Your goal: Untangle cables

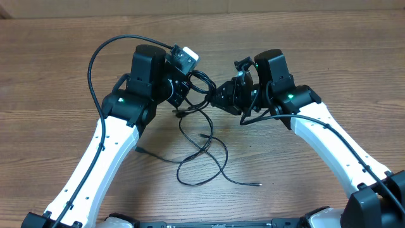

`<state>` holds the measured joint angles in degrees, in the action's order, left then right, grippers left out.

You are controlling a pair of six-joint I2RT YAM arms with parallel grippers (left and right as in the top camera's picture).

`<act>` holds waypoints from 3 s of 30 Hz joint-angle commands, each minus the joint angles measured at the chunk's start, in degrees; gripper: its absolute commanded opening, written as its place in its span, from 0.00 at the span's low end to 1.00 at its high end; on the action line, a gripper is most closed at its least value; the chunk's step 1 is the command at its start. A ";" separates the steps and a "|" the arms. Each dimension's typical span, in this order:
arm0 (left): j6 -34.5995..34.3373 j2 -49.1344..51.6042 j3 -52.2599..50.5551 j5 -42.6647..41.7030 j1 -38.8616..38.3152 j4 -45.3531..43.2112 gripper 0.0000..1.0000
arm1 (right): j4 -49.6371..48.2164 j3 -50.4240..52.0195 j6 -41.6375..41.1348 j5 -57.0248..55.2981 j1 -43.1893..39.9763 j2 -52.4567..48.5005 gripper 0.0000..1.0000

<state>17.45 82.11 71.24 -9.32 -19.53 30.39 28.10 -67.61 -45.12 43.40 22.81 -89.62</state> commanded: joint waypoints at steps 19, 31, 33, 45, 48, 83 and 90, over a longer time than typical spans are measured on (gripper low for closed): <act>-4.28 0.17 0.15 3.50 -0.37 4.00 0.04 | -3.98 -0.66 -7.48 6.01 -8.22 0.44 0.50; -20.09 0.17 0.15 -5.95 -0.37 3.41 0.04 | -4.04 -0.66 -6.97 0.98 -3.78 0.44 0.51; -20.79 0.17 0.15 -7.85 -0.39 3.19 0.04 | -5.07 -0.66 -11.21 1.20 -3.78 0.44 0.51; -20.87 0.17 0.15 -23.98 -0.44 1.88 0.04 | -8.81 -0.66 -28.63 -3.13 -2.14 0.44 0.64; -20.87 0.17 0.15 -26.21 -0.44 1.14 0.04 | -9.16 -0.66 -29.94 -3.96 -2.14 0.44 0.64; -20.63 0.17 0.15 -26.01 -2.21 -5.25 0.04 | 0.17 -0.66 -6.95 -5.05 0.66 0.44 0.40; -20.65 0.17 0.15 -24.30 -2.14 -7.08 0.04 | 6.38 -0.66 -0.50 -5.27 0.66 0.44 0.32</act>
<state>-3.07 82.74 68.93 -35.48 -22.24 28.40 30.44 -69.60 -52.31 35.09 21.37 -89.43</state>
